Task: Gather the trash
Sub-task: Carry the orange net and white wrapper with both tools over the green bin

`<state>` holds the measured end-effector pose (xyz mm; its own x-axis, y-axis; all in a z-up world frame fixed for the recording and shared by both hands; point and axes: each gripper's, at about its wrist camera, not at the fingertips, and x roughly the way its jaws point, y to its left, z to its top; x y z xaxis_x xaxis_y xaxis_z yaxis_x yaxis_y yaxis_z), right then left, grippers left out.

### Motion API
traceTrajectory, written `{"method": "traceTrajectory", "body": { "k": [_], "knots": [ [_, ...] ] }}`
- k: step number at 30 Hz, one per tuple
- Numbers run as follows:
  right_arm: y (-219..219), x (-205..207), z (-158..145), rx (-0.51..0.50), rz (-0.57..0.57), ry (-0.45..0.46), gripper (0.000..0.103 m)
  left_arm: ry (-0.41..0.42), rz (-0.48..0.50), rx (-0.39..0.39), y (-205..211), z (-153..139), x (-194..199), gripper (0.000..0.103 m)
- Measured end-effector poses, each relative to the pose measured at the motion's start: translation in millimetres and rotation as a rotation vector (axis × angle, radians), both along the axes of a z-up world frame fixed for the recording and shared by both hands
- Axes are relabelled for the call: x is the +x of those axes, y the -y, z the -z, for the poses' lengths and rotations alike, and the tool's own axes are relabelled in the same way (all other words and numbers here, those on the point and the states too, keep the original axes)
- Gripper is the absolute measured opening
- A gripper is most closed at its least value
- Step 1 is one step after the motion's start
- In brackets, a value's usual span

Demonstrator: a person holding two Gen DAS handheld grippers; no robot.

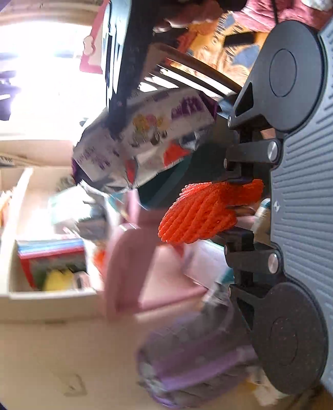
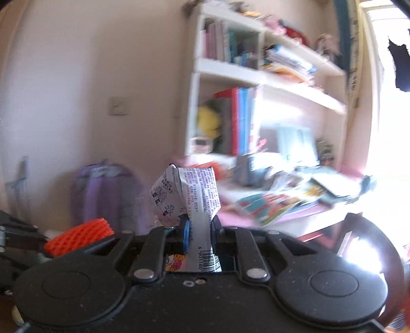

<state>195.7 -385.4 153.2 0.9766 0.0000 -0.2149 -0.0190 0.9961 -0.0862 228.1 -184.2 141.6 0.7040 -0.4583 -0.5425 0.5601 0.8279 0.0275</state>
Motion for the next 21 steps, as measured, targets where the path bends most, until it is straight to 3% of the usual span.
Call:
{"method": "traceTrajectory", "body": {
  "k": [4, 11, 16, 21],
  "knots": [
    [34, 21, 0, -0.003, 0.112, 0.006, 0.014, 0.028, 0.049, 0.007, 53, -19, 13, 0.03],
    [84, 52, 21, 0.063, 0.192, -0.038, 0.014, 0.046, 0.061, 0.049, 130, -10, 51, 0.03],
    [92, 69, 46, 0.058, 0.203, -0.091, 0.015, -0.018, 0.026, 0.086, 165, 10, 95, 0.03],
    [96, 84, 61, 0.05, 0.21, -0.144, 0.017, -0.089, 0.0, 0.131, 187, 34, 114, 0.03]
  ]
}}
